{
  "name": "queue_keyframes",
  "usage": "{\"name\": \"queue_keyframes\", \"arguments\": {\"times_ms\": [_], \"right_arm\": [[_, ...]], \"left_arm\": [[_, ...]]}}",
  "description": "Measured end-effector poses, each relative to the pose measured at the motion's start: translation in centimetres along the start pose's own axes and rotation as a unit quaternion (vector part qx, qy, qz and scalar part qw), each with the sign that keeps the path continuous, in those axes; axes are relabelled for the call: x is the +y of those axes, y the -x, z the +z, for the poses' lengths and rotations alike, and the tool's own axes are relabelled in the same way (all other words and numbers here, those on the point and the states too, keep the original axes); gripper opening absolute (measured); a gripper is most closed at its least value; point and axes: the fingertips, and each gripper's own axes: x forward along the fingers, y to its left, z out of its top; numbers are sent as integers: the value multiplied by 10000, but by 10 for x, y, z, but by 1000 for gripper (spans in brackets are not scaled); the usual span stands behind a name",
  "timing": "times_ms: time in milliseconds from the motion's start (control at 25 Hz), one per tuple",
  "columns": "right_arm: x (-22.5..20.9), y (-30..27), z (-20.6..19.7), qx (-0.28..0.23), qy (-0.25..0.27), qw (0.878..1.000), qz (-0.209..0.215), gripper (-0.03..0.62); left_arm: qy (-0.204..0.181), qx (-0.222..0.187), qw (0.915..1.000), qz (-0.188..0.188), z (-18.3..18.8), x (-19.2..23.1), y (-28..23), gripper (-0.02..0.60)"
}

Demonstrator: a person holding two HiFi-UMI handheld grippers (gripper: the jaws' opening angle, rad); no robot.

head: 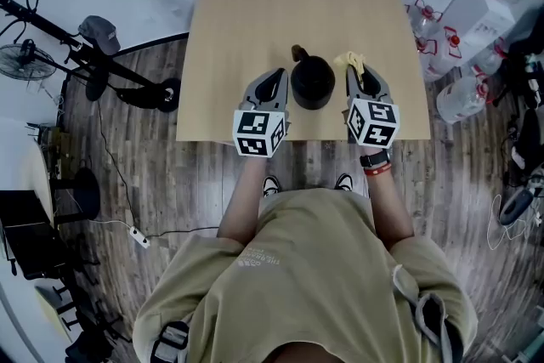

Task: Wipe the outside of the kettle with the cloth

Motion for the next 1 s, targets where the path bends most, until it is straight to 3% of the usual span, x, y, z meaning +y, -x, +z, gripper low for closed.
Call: {"name": "queue_keyframes", "arguments": {"times_ms": [400,1000], "right_arm": [[10,22,24,-312,255,9992,-33,89],[8,19,25,-266,287,9992,68,89]], "left_arm": [[-95,-337,9994,12,21,2,3,25],[-136,-177,9996,-142,12,-2,-4,25]]}}
